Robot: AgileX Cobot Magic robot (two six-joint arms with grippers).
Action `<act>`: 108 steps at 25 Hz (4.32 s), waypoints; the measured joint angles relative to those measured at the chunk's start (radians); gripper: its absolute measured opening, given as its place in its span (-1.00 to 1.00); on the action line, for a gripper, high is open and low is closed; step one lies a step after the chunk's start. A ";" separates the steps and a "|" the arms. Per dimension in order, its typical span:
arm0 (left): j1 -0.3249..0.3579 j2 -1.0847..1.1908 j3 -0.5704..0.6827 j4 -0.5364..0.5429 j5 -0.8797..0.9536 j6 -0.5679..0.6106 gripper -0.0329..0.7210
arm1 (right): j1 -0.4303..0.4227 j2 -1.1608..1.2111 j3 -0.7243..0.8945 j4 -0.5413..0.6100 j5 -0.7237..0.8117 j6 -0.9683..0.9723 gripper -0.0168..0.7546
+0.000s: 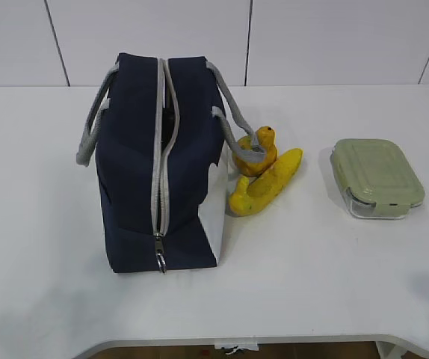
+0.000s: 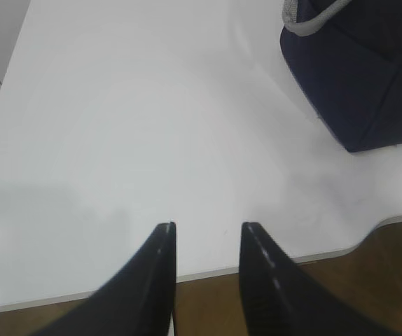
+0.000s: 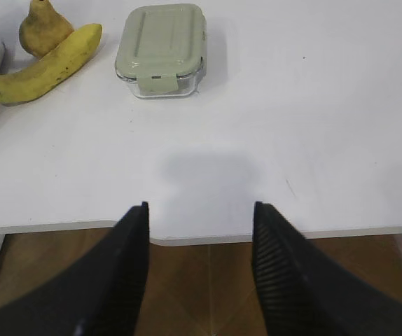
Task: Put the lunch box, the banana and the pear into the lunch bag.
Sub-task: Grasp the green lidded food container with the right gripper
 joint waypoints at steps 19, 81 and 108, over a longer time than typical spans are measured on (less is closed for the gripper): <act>0.000 0.000 0.000 0.000 0.000 0.000 -0.28 | 0.000 0.024 -0.012 0.000 -0.002 0.000 0.03; 0.000 0.000 0.000 -0.009 0.000 0.000 -0.28 | -0.669 1.896 -0.684 1.101 0.029 -0.962 -0.02; 0.000 0.000 0.000 -0.010 0.000 0.000 -0.28 | -0.556 2.090 -0.830 1.120 0.031 -1.021 0.58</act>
